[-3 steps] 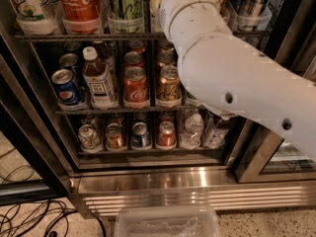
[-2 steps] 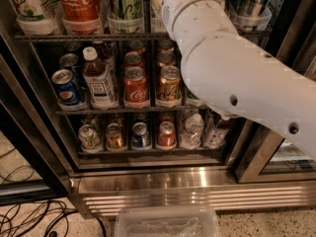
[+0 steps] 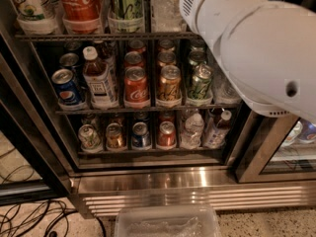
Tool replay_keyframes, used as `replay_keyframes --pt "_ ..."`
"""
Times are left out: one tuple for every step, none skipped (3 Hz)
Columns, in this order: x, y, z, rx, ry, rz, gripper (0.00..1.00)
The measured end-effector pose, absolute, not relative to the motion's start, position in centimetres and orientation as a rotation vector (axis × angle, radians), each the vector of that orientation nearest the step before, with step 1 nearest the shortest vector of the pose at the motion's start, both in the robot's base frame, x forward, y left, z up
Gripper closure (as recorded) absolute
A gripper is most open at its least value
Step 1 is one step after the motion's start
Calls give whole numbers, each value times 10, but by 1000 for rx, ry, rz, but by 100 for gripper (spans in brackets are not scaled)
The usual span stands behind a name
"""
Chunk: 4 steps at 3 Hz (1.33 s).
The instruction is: Pick water bottle from top shelf of fridge
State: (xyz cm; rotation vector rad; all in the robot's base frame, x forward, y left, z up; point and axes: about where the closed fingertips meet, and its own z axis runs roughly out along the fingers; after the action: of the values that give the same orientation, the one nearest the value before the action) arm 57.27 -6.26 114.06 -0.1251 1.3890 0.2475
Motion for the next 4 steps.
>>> replay_keyframes --pt "555 -76 1119 -112 1516 331 100" --pt "532 -83 1077 -120 1654 423 100" --pt "516 -77 1054 -189 1756 510 100" --pt "505 -61 1054 -345 1815 544 100"
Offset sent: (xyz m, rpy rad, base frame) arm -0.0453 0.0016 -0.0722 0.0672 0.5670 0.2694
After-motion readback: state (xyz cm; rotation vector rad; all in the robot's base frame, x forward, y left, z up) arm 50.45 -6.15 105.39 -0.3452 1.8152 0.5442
